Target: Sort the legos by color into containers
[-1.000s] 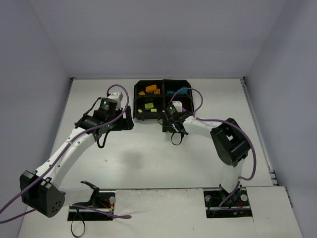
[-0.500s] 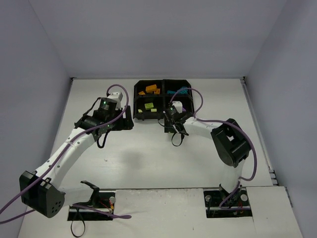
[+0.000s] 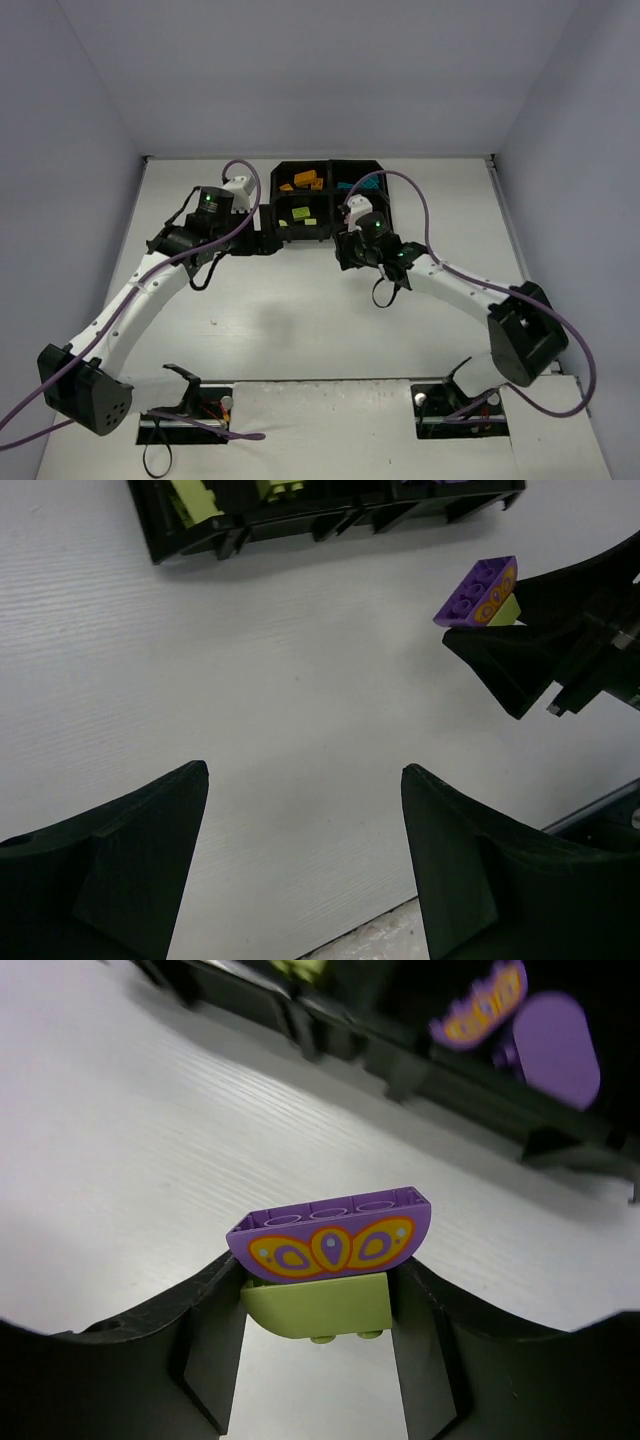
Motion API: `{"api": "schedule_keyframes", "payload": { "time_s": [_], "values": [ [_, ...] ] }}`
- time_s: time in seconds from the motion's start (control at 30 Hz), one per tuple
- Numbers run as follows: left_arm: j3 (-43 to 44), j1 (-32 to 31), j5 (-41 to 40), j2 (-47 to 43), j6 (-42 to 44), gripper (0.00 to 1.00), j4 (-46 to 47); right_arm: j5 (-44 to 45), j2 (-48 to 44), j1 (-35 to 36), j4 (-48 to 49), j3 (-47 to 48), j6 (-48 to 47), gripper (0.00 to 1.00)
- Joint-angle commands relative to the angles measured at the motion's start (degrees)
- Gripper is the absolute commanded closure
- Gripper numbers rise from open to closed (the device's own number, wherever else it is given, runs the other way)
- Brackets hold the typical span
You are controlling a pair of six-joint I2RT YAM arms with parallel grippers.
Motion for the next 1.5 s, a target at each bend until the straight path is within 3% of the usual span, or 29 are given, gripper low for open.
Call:
{"api": "schedule_keyframes", "payload": {
  "time_s": [0.0,0.4,1.0,1.17,1.47],
  "values": [
    [4.3,-0.3,8.1,0.8,0.3,0.29,4.2,-10.1,-8.6,0.6,8.2,-0.5,-9.5,1.00],
    [11.0,-0.4,25.6,7.7,-9.2,0.29,11.6,-23.9,-17.4,1.2,7.6,2.2,-16.2,1.00],
    [13.2,-5.9,28.6,17.3,-10.4,0.30,12.3,-26.6,-18.2,1.6,6.2,4.0,-16.0,1.00],
    [12.9,-6.2,28.6,17.2,-10.1,0.42,13.0,-26.8,-18.1,1.6,6.1,3.8,-15.8,1.00],
    [13.1,-6.2,27.9,16.2,-8.6,0.84,12.7,-27.1,-17.7,1.6,5.8,3.3,-15.6,1.00]
  ]
}}
